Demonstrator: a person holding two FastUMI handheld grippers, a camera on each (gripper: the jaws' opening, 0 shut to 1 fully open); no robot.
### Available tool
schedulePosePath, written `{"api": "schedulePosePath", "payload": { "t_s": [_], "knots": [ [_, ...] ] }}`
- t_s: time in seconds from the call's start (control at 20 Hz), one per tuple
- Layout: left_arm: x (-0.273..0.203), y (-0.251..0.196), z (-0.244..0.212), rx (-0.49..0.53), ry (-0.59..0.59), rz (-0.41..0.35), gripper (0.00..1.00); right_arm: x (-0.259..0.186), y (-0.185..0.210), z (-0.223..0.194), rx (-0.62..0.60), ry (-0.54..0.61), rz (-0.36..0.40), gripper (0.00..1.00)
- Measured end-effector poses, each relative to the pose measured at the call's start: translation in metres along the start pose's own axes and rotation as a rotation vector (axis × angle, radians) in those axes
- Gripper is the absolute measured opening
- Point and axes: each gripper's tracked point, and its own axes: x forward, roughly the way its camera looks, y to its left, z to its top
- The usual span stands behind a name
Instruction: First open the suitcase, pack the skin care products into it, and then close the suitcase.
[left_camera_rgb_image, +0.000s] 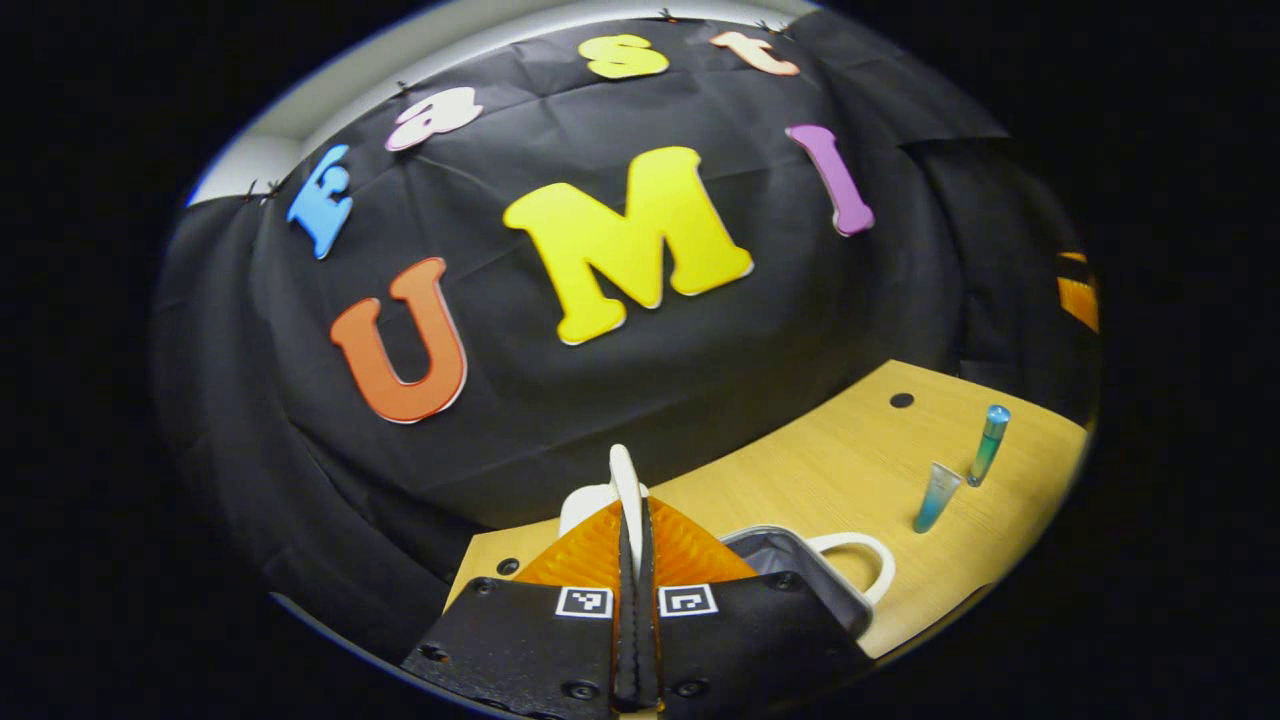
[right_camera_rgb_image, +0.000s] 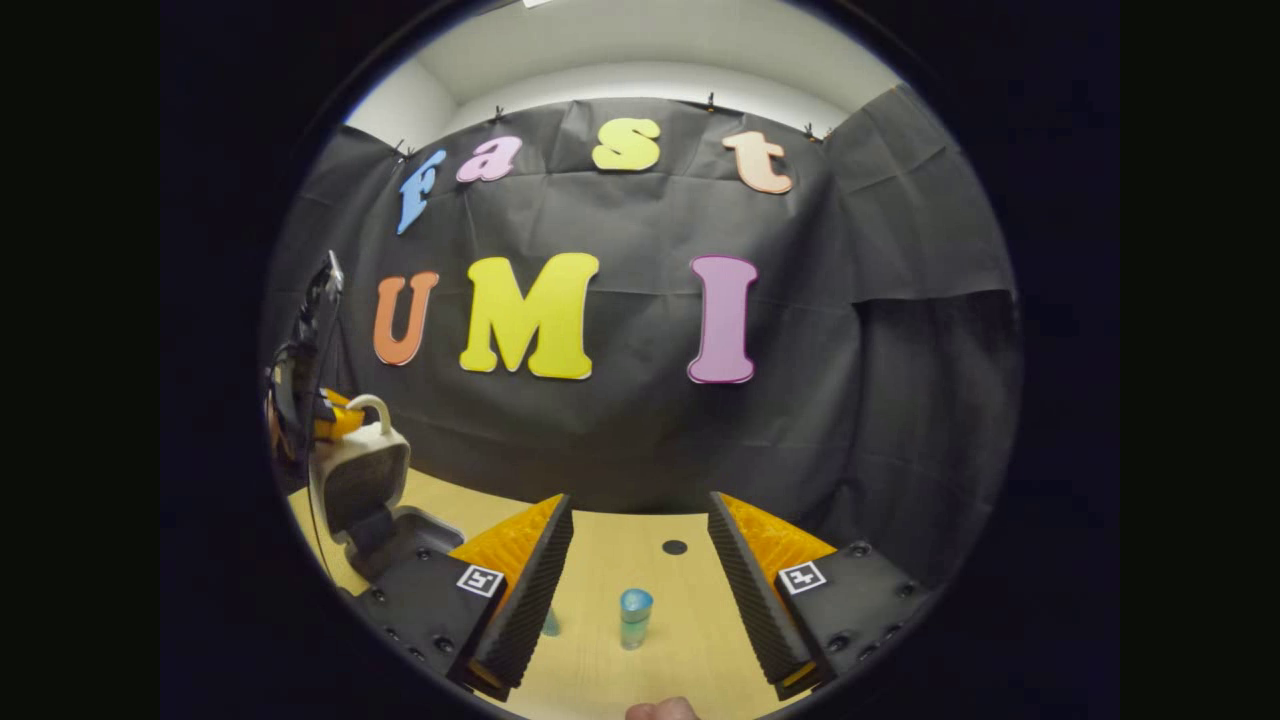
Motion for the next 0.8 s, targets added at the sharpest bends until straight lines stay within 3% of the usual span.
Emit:
{"api": "schedulePosePath", "payload": {
  "t_s": [0.25, 0.4, 0.55, 0.8],
  "knots": [
    [0.010, 0.120, -0.046, -0.161, -0.043, 0.114, 0.02, 0.001, 0.033, 0.010, -0.046, -0.001, 0.043, 0.81],
    [0.018, 0.171, -0.100, -0.256, 0.006, 0.181, 0.03, 0.004, 0.052, 0.009, -0.051, 0.018, 0.062, 0.81],
    [0.020, 0.199, -0.164, -0.356, 0.065, 0.210, 0.03, 0.008, 0.068, 0.008, -0.085, 0.032, 0.068, 0.81],
    [0.037, 0.208, -0.277, -0.556, 0.238, 0.210, 0.03, 0.009, 0.088, 0.005, -0.123, 0.065, 0.077, 0.81]
  ]
}}
